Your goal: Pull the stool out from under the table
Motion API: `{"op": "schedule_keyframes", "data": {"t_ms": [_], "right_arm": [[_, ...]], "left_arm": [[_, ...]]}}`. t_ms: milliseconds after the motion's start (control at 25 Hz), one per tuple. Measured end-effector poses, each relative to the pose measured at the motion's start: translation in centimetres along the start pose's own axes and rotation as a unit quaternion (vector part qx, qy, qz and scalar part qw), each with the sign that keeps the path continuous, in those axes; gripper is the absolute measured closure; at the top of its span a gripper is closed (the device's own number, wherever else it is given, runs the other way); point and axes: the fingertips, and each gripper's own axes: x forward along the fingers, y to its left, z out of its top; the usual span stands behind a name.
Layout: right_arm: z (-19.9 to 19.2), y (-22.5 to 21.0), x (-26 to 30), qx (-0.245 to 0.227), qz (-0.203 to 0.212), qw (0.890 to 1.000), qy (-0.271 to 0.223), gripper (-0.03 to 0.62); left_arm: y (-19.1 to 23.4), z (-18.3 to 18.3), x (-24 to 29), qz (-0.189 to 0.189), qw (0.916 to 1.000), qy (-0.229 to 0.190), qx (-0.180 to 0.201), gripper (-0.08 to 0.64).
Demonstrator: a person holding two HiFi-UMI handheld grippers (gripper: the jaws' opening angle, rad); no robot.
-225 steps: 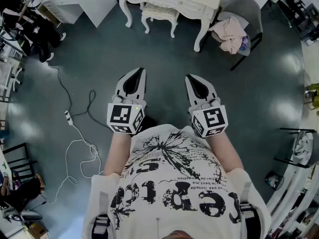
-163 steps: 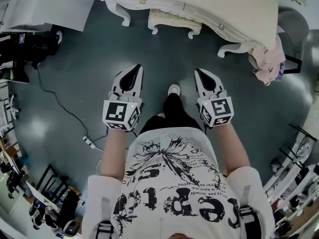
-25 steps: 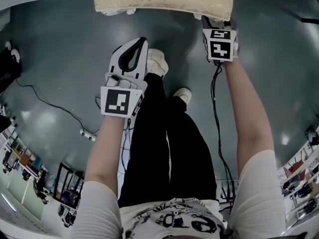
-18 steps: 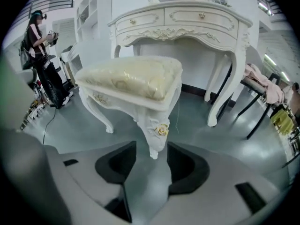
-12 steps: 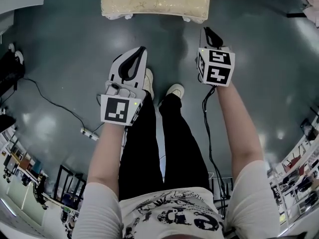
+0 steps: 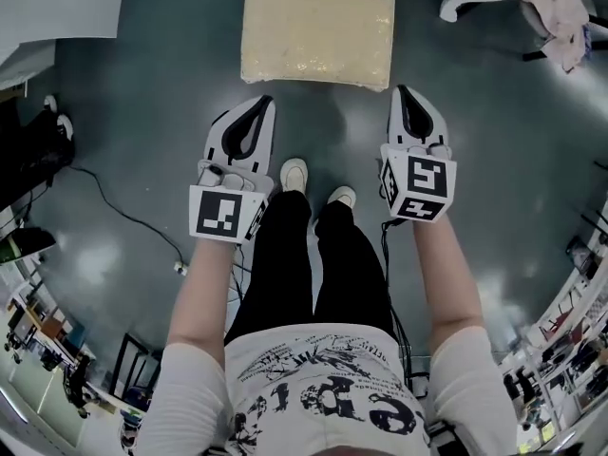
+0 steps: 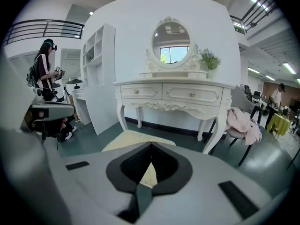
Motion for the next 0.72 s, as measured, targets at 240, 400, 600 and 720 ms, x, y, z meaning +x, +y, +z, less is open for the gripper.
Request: {"op": "schedule_keyframes", "data": {"t_ms": [240,400,600,720], "right_arm": [[12.5,2.5,-5.5,-0.003,-0.009,0.997,-0.072,0.575],[21.2,3.5,-10.1,-0.020,-0.010,0.992,-0.123,0.575],[28.5,6.1,-15.5,-0.024,-0.003,0.984,-0.175,0.575],[31.8,8.0,-19.0,-0.022,0.012,0.981,-0.192,0.577]], "left_arm": [[1.7,13.0,-2.6,-0.031,0.9966,-0.070,0.029,0.540],[1.8,21.4,-4.4,-0.041,0.9924,-0.107,0.046,0.540],[3.1,29.4,-8.3,-0.025,0.9857,-0.154,0.064,0.540],[3.8,32.8,-11.1,-0.023,0.9863,-0.154,0.056,0.540]]}}
